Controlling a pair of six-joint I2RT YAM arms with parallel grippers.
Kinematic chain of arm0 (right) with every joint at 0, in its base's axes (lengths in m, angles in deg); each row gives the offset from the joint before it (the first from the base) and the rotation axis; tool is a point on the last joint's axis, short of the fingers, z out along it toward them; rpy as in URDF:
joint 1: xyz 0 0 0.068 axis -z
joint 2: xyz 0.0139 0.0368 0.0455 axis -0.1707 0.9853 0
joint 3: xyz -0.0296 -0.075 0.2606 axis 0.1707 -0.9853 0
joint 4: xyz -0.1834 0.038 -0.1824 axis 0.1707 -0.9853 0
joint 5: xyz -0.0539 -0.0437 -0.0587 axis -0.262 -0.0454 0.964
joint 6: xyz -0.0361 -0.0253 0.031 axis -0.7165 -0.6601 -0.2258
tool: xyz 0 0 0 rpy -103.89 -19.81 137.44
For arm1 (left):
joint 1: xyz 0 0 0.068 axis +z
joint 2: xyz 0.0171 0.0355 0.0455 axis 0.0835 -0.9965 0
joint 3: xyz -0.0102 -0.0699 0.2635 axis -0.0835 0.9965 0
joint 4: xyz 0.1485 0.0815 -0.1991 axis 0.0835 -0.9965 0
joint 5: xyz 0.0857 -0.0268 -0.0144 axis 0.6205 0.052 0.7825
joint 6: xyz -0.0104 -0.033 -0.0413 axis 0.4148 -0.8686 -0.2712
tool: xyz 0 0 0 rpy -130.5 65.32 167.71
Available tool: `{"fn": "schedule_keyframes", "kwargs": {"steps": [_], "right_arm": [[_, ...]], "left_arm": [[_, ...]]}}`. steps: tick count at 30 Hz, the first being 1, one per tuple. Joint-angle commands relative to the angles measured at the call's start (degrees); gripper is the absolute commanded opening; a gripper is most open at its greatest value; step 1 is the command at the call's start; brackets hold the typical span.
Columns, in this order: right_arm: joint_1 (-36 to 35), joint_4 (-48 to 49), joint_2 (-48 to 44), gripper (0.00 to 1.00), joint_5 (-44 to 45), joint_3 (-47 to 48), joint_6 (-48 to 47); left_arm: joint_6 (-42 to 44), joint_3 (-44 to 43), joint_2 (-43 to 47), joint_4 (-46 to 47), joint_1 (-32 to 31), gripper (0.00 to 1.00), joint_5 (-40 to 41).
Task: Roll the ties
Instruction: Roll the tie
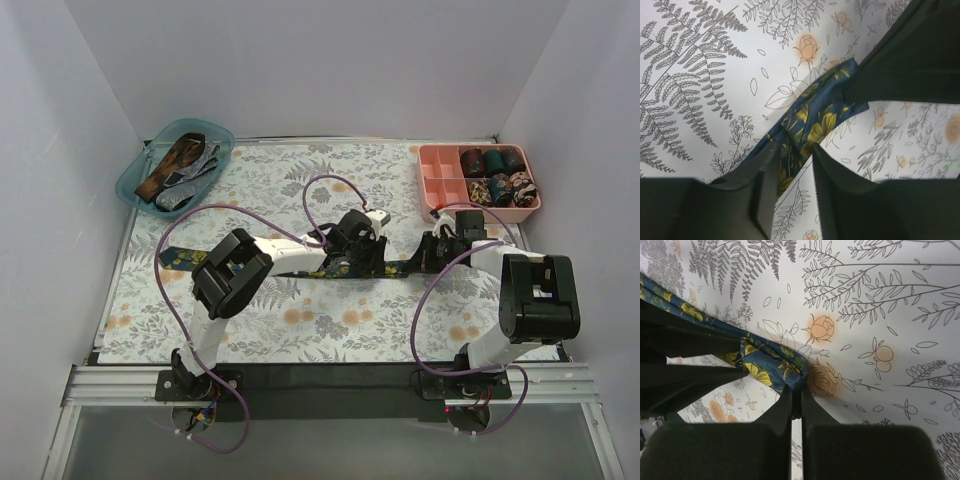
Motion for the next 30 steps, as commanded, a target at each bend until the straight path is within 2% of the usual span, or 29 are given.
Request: {"fn": "schedule_keyframes", "kwargs": {"steps": [1,2,5,13,17,23,25,30], "right_arm": [[-0.18,-9.40,-2.94,0.01,8.79,5.85,-4.20],[-1.66,-13.34,-3.20,0.01,12.72,6.91,-4.72],[-2.29,-19.69,-4.26,0.01,20.46,10.69,-5.87],[-7.56,-31.03,-4.35,0.01,42.28,20.44,-6.93],[-12.48,-34.64,-2.16,0.01,54.73,23.61,-5.96],[-22.66,-41.67,3.73,0.01,68.02,28.36,-2.80],[-24.70,-42.99,5.49,0.01,69.71,30.03,-1.40],[-30.84,-46.77,9.18,0.01,74.10,32.32,1.68]], "left_arm": [[1.85,2.42,5.64,-6.31,0.40,0.36,3.59],[2.54,2.86,6.62,-6.40,0.66,0.41,3.86],[3.60,5.14,11.28,-7.63,1.98,0.48,5.44],[7.38,11.82,21.48,-12.20,5.23,0.50,8.34],[7.82,14.19,23.50,-12.91,5.32,0.48,9.48],[5.81,16.31,23.51,-13.00,5.59,0.43,9.22],[5.28,16.83,22.81,-12.73,5.76,0.41,9.22],[2.82,17.63,21.48,-12.21,6.20,0.30,8.52]]}}
